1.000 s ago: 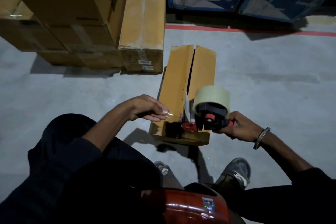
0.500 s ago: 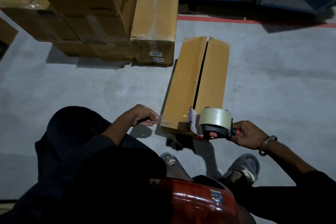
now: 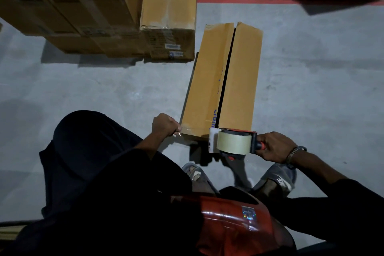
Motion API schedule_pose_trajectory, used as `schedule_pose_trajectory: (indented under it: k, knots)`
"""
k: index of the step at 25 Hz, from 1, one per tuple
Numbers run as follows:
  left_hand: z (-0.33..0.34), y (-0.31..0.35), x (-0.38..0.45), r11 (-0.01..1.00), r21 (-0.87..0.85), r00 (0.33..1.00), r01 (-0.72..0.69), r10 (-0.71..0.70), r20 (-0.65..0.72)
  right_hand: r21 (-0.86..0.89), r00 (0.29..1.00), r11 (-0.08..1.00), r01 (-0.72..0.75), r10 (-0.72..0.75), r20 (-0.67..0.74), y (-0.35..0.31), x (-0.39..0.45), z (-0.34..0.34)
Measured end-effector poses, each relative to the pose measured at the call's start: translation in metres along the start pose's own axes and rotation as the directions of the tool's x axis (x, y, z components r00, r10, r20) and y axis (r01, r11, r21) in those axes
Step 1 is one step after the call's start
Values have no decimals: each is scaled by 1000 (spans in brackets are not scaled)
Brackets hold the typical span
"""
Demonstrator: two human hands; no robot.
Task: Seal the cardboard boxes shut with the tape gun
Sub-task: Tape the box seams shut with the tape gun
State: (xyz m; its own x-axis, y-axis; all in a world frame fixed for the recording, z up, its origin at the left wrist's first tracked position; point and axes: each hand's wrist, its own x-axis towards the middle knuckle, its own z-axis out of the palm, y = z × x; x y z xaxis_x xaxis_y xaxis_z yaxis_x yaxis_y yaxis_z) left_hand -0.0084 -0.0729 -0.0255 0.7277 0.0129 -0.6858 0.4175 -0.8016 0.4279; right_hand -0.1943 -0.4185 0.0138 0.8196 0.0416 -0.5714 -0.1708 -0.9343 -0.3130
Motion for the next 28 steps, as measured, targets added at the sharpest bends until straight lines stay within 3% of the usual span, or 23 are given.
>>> schedule_pose_trajectory:
  k: [11, 17, 20, 28]
  knots:
    - [11, -1, 7, 992, 42, 993, 116, -117, 6, -19, 990, 1000, -20, 22, 141, -11, 13, 7]
    - [13, -8, 17, 982, 122, 989, 146, -143, -28, -70, 989, 997, -14, 24, 148, -5, 22, 15]
    - [17, -4, 13, 989, 90, 985, 117, -104, -135, -78, 989, 997, -15, 26, 142, -4, 25, 17]
    - [53, 11, 15, 983, -47, 983, 175, -177, -44, -137, 985, 990, -45, 67, 156, -10, 23, 25]
